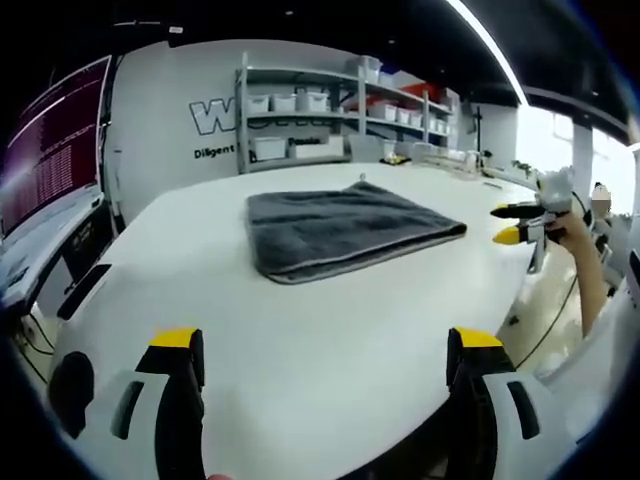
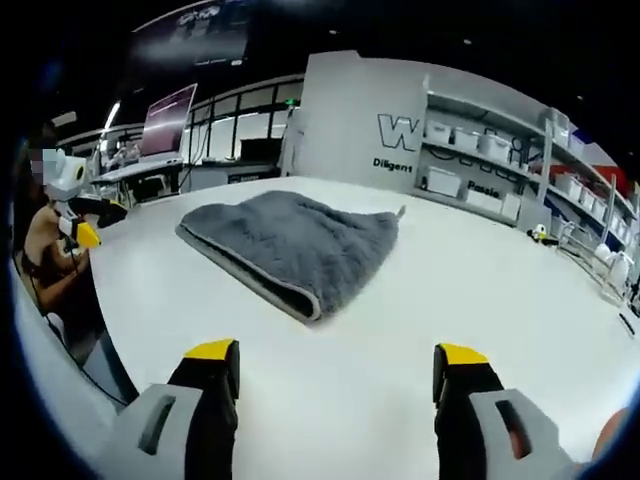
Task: Open the folded towel by lifting each exposed corner and separating the folded layers until the towel lies flat within the target outline without major curled edges
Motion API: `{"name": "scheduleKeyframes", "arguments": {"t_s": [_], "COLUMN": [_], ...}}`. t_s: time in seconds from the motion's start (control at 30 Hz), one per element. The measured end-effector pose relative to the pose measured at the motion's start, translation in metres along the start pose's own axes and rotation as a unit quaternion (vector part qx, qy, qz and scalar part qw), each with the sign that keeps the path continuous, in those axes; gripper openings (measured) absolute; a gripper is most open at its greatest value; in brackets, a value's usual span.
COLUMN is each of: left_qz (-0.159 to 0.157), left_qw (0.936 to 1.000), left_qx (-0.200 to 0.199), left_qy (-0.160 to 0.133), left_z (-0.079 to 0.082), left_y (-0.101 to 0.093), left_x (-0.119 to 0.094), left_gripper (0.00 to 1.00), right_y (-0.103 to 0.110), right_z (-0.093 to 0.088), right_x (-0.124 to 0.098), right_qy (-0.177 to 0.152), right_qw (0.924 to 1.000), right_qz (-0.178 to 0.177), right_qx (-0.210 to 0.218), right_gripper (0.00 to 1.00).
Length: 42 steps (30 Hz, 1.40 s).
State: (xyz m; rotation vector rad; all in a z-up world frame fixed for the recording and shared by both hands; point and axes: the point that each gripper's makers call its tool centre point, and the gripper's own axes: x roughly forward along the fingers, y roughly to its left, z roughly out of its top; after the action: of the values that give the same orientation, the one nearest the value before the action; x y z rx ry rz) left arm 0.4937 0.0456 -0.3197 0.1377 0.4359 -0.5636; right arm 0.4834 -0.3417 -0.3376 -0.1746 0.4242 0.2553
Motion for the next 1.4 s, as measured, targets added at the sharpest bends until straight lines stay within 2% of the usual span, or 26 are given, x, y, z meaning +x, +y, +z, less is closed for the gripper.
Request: {"name": "scheduleKeyframes", "arguments": {"t_s": [0.27, 0.4, 0.53, 0.63, 0.73, 1.1, 1.23, 1.33, 1.37, 1.4], "left_qz": [0.000, -0.001, -0.001, -0.002, -0.001, 0.007, 0.011, 0.013, 0.014, 0.014], "left_qw": [1.0000, 1.0000, 1.0000, 1.0000, 1.0000, 0.9999, 0.9999, 0.9999, 0.9999, 0.9999], "left_qx": [-0.001, -0.002, -0.002, -0.003, -0.004, -0.007, -0.007, -0.010, -0.010, -0.009], "left_qy": [0.000, 0.000, -0.001, -0.002, -0.001, -0.001, 0.000, -0.002, -0.002, -0.002], "left_z": [-0.001, -0.002, -0.002, -0.001, -0.002, -0.002, -0.004, -0.004, -0.005, -0.005], "left_y": [0.002, 0.002, 0.003, 0.003, 0.004, 0.006, 0.007, 0.007, 0.007, 0.007], "left_x": [-0.001, -0.001, -0.001, -0.001, 0.000, -0.003, -0.003, -0.005, -0.005, -0.005], "left_gripper": [0.99, 0.99, 0.99, 0.99, 0.99, 0.99, 0.99, 0.99, 0.99, 0.99], "right_y": [0.004, 0.010, 0.019, 0.025, 0.029, 0.071, 0.096, 0.109, 0.114, 0.120], "right_z": [-0.006, -0.004, 0.006, 0.018, 0.033, 0.087, 0.105, 0.113, 0.116, 0.121], "right_x": [0.002, 0.004, 0.008, 0.014, 0.023, 0.068, 0.089, 0.102, 0.108, 0.113], "right_qy": [0.020, 0.028, 0.026, 0.034, 0.045, 0.027, 0.024, 0.030, 0.037, 0.033], "right_qw": [0.9997, 0.9996, 0.9991, 0.9965, 0.9881, 0.9664, 0.9504, 0.9404, 0.9336, 0.9305], "right_qz": [0.001, 0.007, 0.023, 0.025, 0.017, 0.067, 0.097, 0.101, 0.102, 0.106], "right_qx": [0.013, 0.003, -0.023, -0.072, -0.146, -0.247, -0.295, -0.323, -0.341, -0.349], "right_gripper": [1.00, 0.99, 0.99, 0.99, 0.99, 0.98, 0.97, 0.96, 0.96, 0.96]}}
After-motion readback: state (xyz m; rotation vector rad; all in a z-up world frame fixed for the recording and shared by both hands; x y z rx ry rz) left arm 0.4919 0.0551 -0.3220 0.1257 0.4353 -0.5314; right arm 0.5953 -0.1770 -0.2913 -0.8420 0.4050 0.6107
